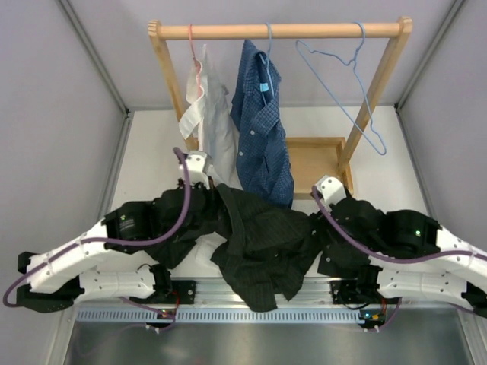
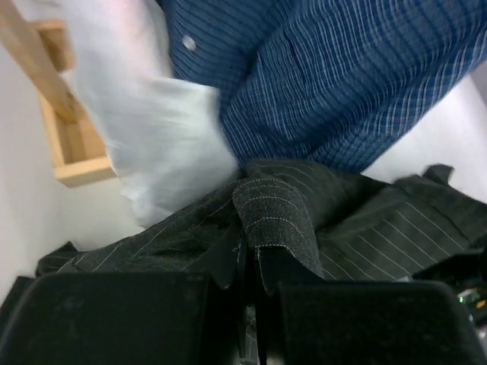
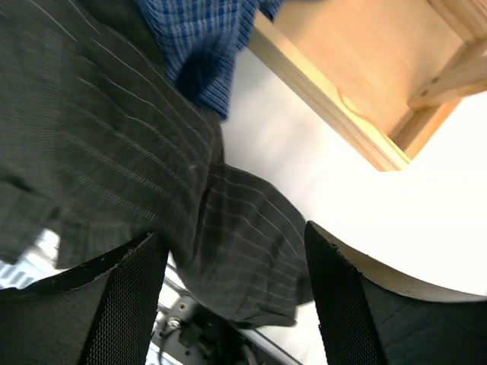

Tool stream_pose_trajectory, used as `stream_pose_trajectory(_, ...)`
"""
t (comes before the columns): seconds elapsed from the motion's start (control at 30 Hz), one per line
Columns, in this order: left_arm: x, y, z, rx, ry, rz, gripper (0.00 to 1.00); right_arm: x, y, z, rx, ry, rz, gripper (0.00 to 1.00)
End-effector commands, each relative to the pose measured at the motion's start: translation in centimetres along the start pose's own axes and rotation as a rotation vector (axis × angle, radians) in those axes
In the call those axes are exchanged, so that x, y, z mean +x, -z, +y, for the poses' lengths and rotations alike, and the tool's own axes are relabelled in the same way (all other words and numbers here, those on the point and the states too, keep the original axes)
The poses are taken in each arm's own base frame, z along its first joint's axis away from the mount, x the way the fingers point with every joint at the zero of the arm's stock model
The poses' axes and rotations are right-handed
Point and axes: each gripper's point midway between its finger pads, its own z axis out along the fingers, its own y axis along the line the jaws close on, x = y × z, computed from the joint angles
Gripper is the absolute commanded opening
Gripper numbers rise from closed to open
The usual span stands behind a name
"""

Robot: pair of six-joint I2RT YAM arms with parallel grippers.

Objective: Place the shirt on the hanger

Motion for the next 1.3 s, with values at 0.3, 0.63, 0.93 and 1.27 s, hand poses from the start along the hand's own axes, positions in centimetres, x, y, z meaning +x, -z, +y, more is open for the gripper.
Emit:
stream_pose_trajectory(0.3,4.8,-2.8,-5.7,0.186,0.067,0.140,0.00,-11.7,2.0,7.4,-0.379,-0.236,-0.395,0.59)
stream_pose_trajectory(0.63,4.2,-4.1,-4.8,0.091,0.119,0.082,0.00,-13.2,-2.0,16.6,-0.458,-0.262,-0.366,0.55)
stream_pose_trajectory(0.93,3.7,-4.0,-4.7,0.091,0.140,0.060,0.00,-11.5,-5.8,14.9,-0.182,-0.246,-0.308,0.42)
stream_pose_trajectory(1.27,4.3,-3.6,-3.7,0.109,0.014,0.060,0.00,-11.9,-5.3,9.0,0.006,-0.217,-0.322,0.00)
